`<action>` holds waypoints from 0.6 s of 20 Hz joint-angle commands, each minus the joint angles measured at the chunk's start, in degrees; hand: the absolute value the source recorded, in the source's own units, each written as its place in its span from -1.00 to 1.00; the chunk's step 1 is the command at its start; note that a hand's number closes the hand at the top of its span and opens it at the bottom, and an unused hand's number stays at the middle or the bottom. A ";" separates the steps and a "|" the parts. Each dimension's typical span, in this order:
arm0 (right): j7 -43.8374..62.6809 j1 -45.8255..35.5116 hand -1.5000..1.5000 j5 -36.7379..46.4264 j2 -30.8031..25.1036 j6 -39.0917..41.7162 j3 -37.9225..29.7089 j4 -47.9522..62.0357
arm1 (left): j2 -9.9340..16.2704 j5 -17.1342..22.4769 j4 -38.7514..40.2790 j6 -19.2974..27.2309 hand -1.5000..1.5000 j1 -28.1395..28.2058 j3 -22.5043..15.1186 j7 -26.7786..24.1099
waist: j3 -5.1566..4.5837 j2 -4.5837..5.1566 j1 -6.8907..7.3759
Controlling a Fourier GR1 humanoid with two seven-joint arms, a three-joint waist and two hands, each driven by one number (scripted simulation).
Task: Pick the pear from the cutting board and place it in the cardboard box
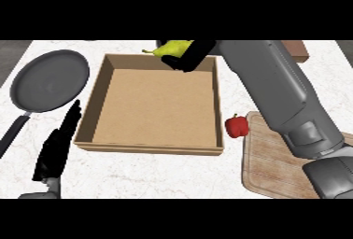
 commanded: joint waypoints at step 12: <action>8.53 -1.30 -1.00 -2.91 8.77 -9.88 14.60 12.36 | 0.06 -0.46 3.49 -0.77 0.00 -4.29 0.90 -1.99 | -0.09 0.54 2.52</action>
